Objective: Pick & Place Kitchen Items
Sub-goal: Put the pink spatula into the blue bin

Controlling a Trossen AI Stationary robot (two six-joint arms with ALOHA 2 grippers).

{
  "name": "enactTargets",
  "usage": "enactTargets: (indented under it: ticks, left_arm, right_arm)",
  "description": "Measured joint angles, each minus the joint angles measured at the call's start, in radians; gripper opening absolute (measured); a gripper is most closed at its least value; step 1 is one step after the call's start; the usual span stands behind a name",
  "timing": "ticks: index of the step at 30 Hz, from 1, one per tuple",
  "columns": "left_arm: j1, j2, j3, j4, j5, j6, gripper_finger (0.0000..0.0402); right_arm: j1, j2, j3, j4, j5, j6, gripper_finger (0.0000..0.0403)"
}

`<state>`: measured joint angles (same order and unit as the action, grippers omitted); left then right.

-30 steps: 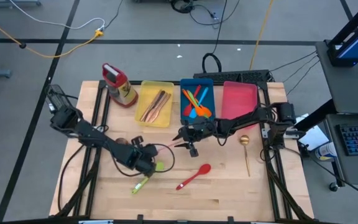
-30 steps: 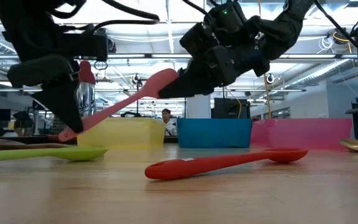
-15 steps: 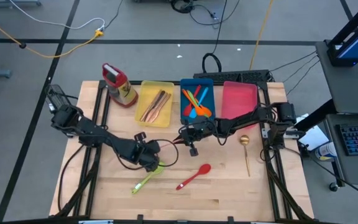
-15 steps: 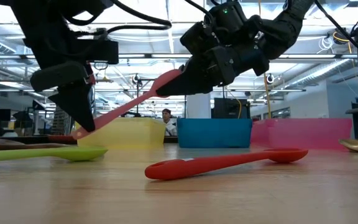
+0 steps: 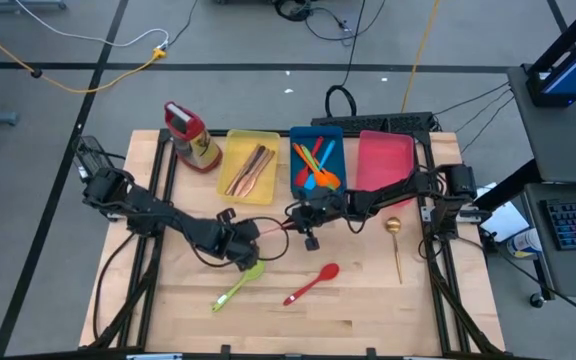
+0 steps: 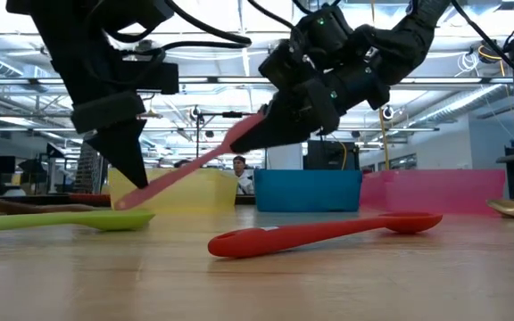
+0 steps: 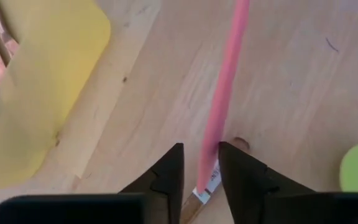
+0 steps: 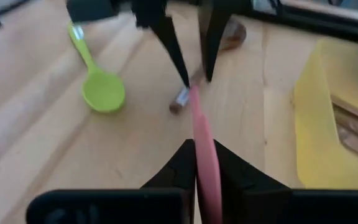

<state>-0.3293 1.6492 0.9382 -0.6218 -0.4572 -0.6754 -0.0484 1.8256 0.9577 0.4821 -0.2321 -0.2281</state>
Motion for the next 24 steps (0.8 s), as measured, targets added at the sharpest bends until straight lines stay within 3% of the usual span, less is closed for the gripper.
enactTargets:
  ticks: [6,15,24]
  left_arm:
    - [0.018,-0.001,0.000,-0.001,-0.009,0.025,0.0163]
    - [0.029,-0.001,0.000,0.000,-0.068,0.049,0.0195]
    - [0.028,-0.001,0.000,0.030,-0.069,0.053,0.0196]
  right_arm:
    - [-0.004,-0.032,0.000,-0.078,0.034,-0.001,0.0017]
    - [0.003,-0.246,-0.001,-0.384,0.283,-0.024,0.0019]
    - [0.003,-0.429,-0.002,-0.612,0.737,-0.080,0.0019]
